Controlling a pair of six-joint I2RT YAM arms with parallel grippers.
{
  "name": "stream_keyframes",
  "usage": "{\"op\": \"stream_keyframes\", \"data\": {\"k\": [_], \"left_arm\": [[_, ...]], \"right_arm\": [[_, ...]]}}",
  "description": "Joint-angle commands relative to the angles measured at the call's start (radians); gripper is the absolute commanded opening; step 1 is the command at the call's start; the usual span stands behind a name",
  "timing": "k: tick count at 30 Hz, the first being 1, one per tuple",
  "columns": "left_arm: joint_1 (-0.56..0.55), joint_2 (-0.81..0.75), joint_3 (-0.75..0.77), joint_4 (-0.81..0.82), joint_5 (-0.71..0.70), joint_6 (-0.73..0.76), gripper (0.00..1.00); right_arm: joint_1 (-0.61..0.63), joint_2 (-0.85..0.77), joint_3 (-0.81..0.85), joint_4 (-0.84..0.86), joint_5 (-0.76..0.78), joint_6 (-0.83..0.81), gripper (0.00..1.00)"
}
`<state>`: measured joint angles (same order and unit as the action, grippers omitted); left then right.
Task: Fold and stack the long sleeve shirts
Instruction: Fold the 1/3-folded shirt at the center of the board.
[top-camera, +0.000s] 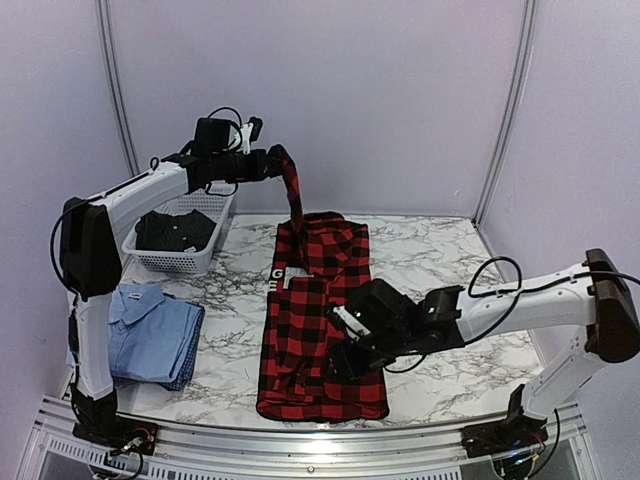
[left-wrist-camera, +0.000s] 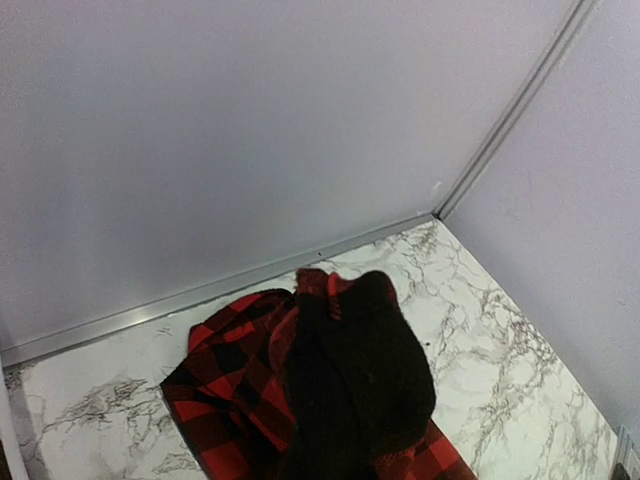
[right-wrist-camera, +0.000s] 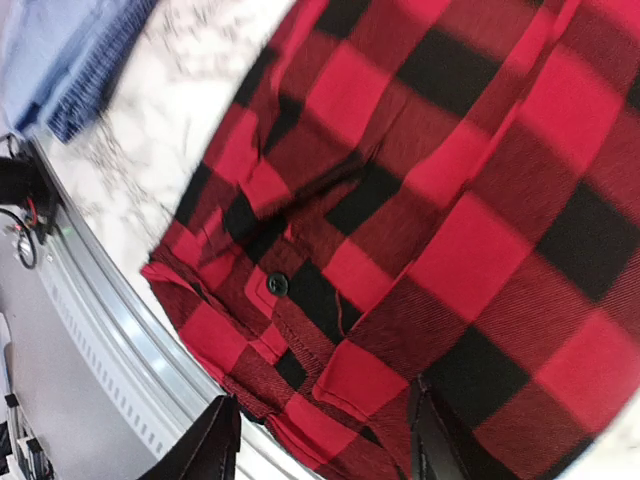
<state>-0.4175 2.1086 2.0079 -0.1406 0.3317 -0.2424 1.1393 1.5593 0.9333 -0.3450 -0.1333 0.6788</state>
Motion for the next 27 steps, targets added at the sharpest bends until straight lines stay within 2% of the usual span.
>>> {"op": "stream_keyframes", "data": {"k": [1,7,15,18,23,27], "left_arm": [[-0.019,-0.061,-0.042,-0.007,0.205,0.055,0.03],[-0.098,-0.112,-0.163,-0.065,0.283,0.113,0.01],[-0.223,-0.186,-0.361,-0.094,0.322,0.123,0.00],[-0.250,-0.206,-0.403,-0.120,0.337,0.125,0.00],[-0.243,-0.313,-0.436,-0.176,0.235,0.156,0.00],[-0.249,-0.345,-0.347,-0.340,0.234,0.279,0.00]], "right_arm": [[-0.090,-0.131,-0.019,-0.014,0.109,-0.010,0.54],[-0.302,-0.269,-0.065,0.026,0.206,-0.041,0.58],[-0.553,-0.267,-0.081,0.135,0.145,-0.128,0.59],[-0.591,-0.226,-0.060,0.145,0.099,-0.157,0.59],[-0.602,-0.179,-0.030,0.158,0.062,-0.185,0.59],[-0.603,-0.147,-0.004,0.163,0.042,-0.189,0.59]]}}
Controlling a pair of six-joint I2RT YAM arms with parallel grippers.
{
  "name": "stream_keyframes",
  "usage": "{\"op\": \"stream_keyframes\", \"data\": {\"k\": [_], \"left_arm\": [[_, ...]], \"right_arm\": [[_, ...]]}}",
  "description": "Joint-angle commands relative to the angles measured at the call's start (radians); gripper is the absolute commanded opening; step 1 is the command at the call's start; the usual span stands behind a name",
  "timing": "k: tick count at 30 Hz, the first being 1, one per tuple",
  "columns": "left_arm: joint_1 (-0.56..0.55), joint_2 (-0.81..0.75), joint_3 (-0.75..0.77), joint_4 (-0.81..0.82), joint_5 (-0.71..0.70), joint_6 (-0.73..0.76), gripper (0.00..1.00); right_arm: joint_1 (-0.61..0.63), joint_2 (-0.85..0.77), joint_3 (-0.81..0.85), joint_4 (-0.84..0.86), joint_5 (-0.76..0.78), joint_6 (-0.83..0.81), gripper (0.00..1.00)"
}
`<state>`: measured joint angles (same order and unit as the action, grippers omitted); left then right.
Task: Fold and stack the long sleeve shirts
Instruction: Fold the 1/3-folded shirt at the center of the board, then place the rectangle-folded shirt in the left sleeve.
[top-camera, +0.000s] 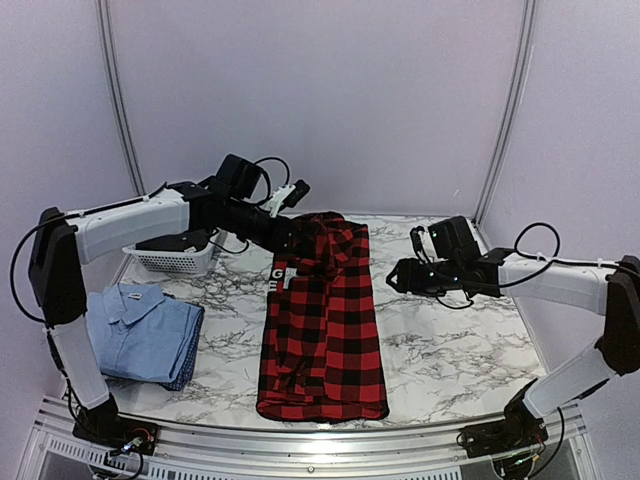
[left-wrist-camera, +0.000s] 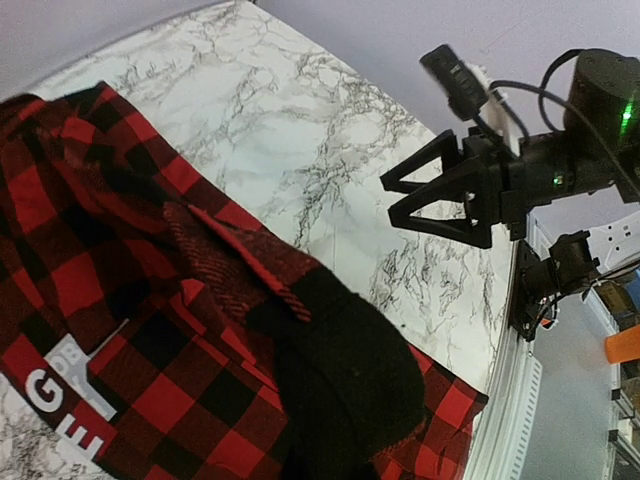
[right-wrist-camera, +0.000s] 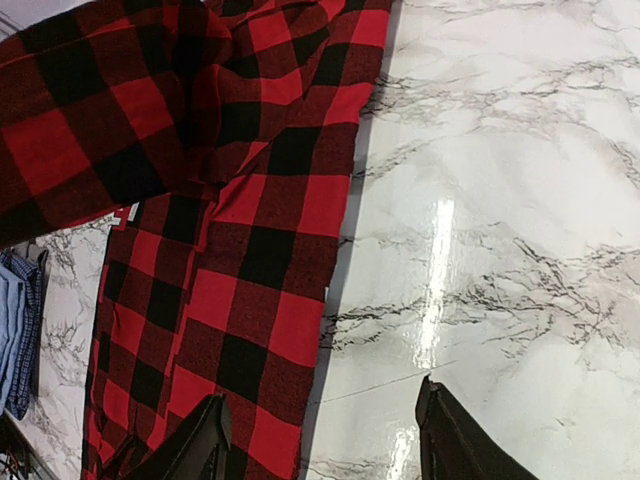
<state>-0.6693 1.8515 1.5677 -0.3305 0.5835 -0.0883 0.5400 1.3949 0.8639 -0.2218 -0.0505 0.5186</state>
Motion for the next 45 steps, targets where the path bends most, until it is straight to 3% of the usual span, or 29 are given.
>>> {"op": "stream_keyframes", "data": {"k": [1,9,20,23,28,31,37,45], "left_arm": [[0.001,-0.077,0.127,-0.209,-0.008,0.152,0.00],[-0.062,0.077,0.274,-0.503,0.028,0.273,0.00],[-0.179,0.268,0.355,-0.572,0.058,0.296,0.00],[-0.203,0.291,0.361,-0.577,0.033,0.292,0.20],[-0.207,0.242,0.292,-0.470,-0.016,0.216,0.51],[-0.199,0.180,0.205,-0.361,-0.096,0.144,0.57],[-0.117,0.147,0.081,-0.170,-0.256,-0.110,0.53],[-0.045,0.208,0.111,-0.098,-0.506,-0.315,0.47]], "right_arm": [[-0.005,0.022,0.070,0.041,-0.044,-0.028,0.59],[-0.006,0.067,0.125,0.030,-0.039,-0.034,0.59],[-0.014,0.073,0.080,0.027,-0.023,-0.018,0.60],[-0.013,0.070,0.064,0.036,-0.035,-0.012,0.60],[-0.003,0.062,0.051,0.020,-0.065,-0.047,0.60],[0.028,0.057,0.052,-0.006,-0.051,-0.070,0.60],[0.112,0.077,0.066,-0.049,-0.003,-0.090,0.59],[0.138,0.118,0.085,-0.026,0.043,-0.087,0.58]]}}
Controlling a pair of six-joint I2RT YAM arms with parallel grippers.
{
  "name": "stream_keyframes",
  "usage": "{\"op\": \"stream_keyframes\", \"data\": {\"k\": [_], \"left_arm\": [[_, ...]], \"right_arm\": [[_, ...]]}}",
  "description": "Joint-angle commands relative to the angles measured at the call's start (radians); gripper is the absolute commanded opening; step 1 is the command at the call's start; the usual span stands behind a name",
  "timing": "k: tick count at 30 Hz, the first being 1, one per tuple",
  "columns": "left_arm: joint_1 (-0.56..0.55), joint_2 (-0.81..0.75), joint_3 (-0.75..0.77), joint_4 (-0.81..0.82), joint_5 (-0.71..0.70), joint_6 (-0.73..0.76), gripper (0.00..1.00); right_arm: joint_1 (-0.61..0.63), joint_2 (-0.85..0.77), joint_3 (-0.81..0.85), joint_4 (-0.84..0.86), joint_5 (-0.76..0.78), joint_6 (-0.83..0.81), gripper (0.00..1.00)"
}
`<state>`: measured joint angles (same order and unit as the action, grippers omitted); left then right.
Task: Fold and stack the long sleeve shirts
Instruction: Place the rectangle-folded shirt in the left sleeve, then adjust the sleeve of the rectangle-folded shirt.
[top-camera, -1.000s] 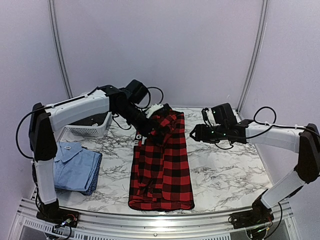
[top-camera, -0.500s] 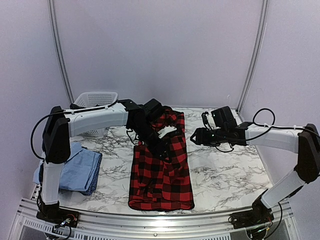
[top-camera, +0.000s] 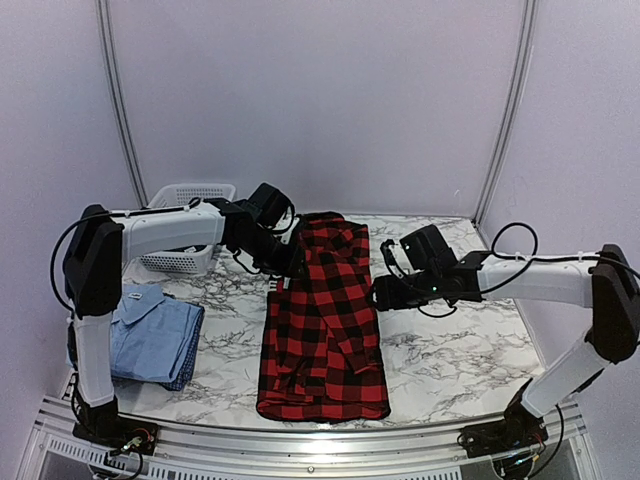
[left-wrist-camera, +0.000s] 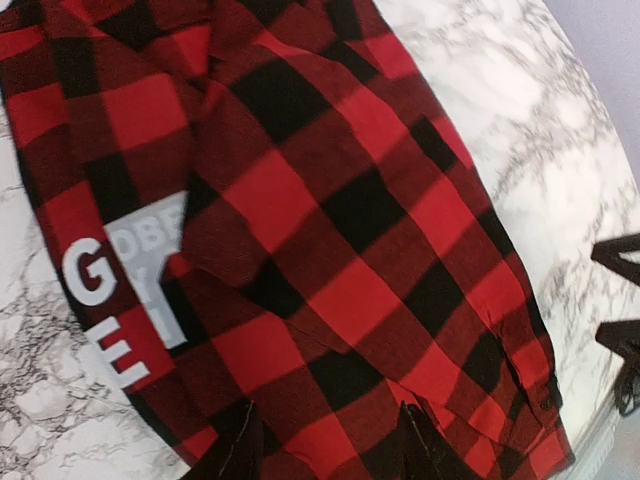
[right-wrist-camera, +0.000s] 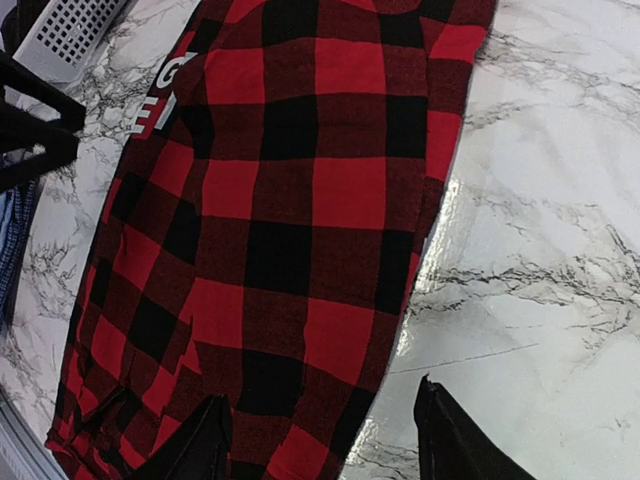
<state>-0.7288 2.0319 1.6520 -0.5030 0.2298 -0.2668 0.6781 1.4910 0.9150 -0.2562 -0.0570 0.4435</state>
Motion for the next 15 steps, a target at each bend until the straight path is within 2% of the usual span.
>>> {"op": "stream_keyframes", "data": {"k": [1,6,15], "left_arm": [[0.022,0.035,0.033,0.081,-0.177,-0.155,0.47],[0.071,0.063,0.039,0.141,-0.185,-0.264,0.47],[0.111,0.106,0.052,0.206,-0.099,-0.318,0.46]], "right_arm": [[-0.008,0.032,0.046,0.024,0.052,-0.018,0.58],[-0.103,0.183,0.170,0.186,-0.048,-0.056,0.57],[-0.200,0.594,0.599,0.273,-0.185,-0.171,0.56]]}}
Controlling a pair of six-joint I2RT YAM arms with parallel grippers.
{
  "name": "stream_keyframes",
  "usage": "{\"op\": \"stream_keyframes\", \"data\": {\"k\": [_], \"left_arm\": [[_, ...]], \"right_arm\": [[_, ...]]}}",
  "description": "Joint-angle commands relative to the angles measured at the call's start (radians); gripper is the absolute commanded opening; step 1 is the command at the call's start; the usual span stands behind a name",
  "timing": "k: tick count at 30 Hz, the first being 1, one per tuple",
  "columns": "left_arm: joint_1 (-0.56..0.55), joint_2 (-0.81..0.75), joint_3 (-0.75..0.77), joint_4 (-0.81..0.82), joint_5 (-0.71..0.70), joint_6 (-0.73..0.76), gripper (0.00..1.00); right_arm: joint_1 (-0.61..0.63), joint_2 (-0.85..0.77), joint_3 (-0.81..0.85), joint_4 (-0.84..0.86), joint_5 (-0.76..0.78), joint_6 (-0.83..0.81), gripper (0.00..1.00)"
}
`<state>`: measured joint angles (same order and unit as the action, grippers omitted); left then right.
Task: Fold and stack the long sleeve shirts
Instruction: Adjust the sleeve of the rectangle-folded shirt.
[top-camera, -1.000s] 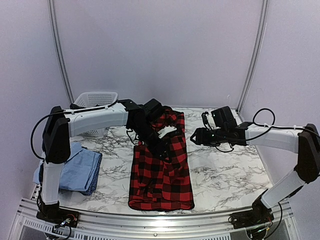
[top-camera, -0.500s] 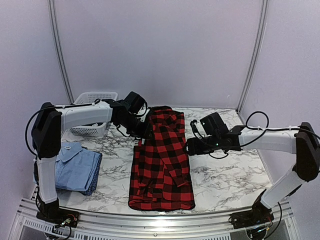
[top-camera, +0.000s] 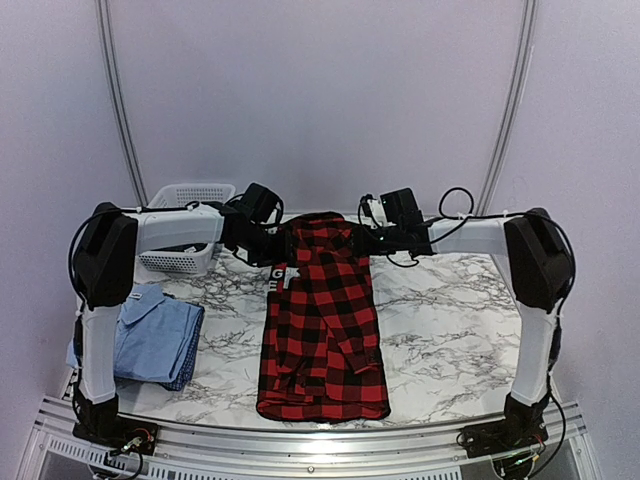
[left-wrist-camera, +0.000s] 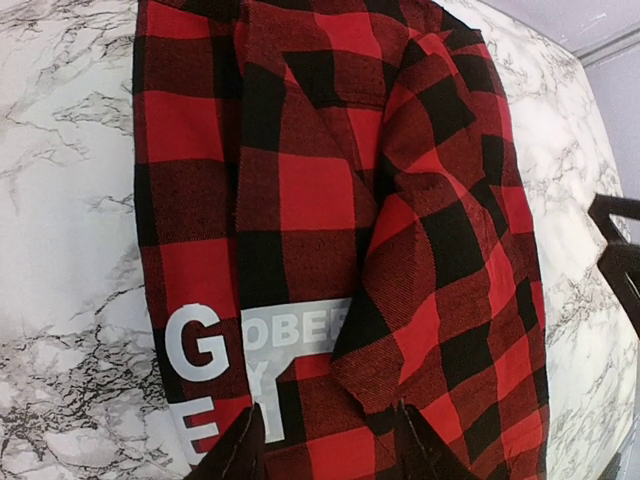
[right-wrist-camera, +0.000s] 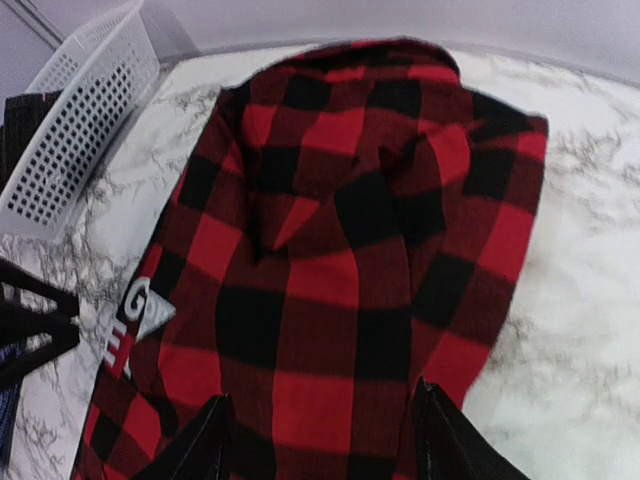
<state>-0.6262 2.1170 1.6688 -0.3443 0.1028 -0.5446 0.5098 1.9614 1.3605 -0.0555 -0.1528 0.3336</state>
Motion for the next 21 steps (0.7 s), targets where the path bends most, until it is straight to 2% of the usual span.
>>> {"op": "stream_keyframes", "data": {"k": [1,7,16,21], "left_arm": [[0.013,0.024,0.036,0.053,0.035,-0.044,0.46],[0.024,0.064,0.059,0.078,0.090,-0.072,0.44],[0.025,0.114,0.067,0.099,0.137,-0.112,0.42],[0.024,0.121,0.062,0.113,0.151,-0.125,0.40]], "right_arm": [[-0.036,0.160,0.195,0.075,-0.105,-0.067,0.56],[-0.059,0.344,0.390,0.039,-0.164,-0.091,0.56],[-0.078,0.472,0.543,0.025,-0.264,-0.074,0.55],[-0.084,0.521,0.599,-0.002,-0.280,-0.062,0.49]]}}
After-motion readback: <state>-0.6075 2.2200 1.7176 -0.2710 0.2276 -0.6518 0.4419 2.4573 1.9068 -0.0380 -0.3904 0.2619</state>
